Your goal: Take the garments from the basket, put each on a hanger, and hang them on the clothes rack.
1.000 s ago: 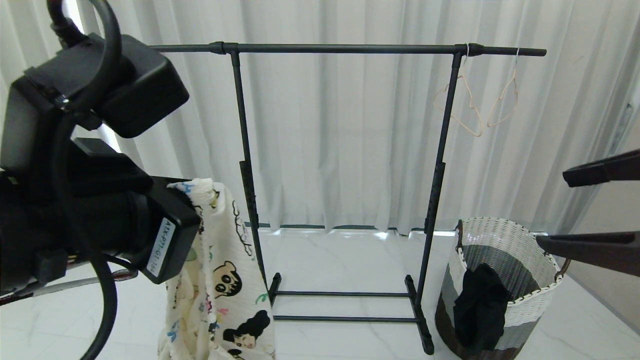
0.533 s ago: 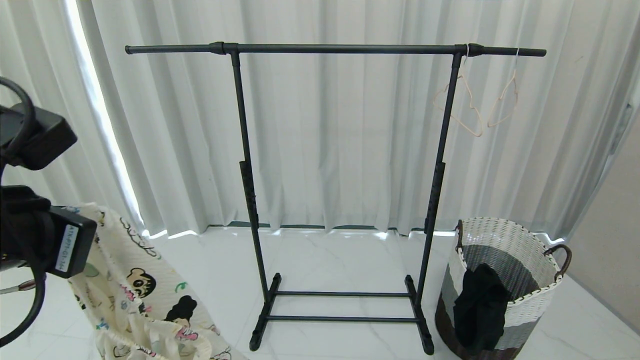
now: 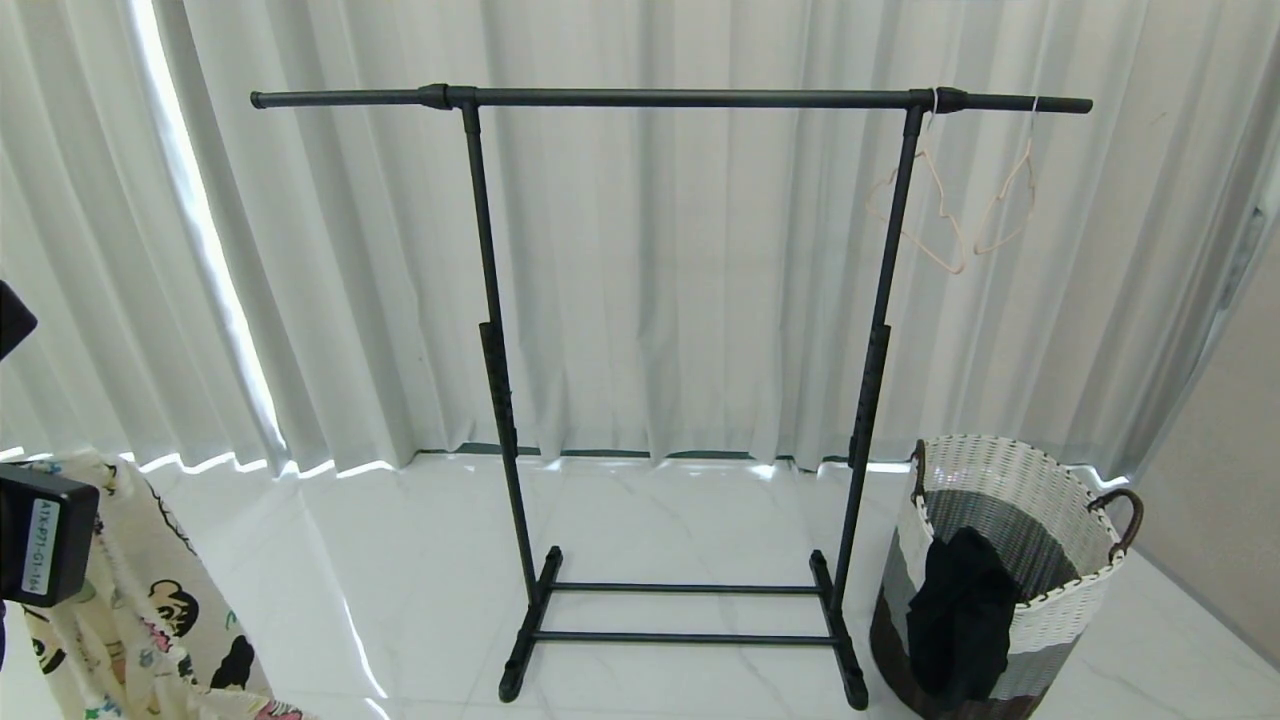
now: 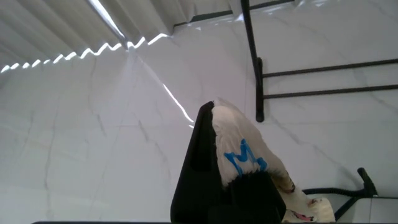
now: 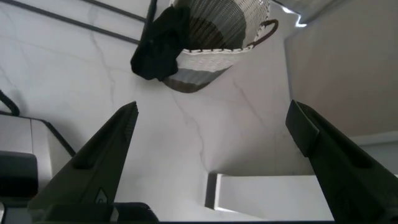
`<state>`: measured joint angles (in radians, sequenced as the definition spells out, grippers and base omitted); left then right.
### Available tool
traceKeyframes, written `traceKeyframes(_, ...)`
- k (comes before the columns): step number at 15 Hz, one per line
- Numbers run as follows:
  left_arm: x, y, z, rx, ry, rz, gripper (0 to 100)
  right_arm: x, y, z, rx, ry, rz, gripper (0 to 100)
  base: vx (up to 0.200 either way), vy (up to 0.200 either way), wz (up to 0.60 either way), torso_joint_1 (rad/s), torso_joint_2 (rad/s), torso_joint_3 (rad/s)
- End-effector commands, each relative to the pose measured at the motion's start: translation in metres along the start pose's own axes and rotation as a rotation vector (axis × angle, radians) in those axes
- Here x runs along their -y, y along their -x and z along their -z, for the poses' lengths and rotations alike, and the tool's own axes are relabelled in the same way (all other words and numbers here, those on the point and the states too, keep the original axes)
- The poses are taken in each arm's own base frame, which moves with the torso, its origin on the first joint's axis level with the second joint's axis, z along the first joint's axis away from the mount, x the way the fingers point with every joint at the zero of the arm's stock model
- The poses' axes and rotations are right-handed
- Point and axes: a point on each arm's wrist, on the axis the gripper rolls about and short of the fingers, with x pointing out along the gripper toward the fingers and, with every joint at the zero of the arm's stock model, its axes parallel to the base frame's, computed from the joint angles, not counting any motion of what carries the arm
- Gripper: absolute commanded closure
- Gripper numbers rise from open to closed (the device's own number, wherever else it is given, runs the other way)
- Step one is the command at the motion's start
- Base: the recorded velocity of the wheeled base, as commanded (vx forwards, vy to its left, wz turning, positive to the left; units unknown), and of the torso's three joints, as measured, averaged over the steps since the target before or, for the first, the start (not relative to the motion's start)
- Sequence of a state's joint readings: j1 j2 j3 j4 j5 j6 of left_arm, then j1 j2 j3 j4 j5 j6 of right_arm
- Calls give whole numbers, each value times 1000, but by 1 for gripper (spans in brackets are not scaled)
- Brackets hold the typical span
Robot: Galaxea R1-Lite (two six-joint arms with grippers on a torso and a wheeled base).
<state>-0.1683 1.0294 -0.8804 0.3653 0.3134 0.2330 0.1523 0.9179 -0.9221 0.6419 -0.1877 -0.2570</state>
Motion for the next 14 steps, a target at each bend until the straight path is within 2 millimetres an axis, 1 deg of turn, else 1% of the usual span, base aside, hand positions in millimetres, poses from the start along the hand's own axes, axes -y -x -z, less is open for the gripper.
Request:
traceKeyframes(1,0,1,1,3,1,-1,100,0,0,0,7,1,2,0,0,0,0,0,0,0)
traceKeyframes(6,0,5,8,1,-1,-7,100,1,-5,-7,38,-11,3,0,0,0,0,0,0,0)
traceKeyframes(8,-1,8,10,9,3,-11,100,1,-6,-10,63,-19,8,0,0,0,0,39,-173,-188)
traceKeyframes(11,-6,4,11,-16,25,-54,100,1,-10,-13,56,-36,3,0,0,0,0,146,-445,-269)
traceKeyframes(14,-5,5,16,-24,26,-54,100,2,-11,-16,71,-65,6,0,0,0,0,178,-461,-287)
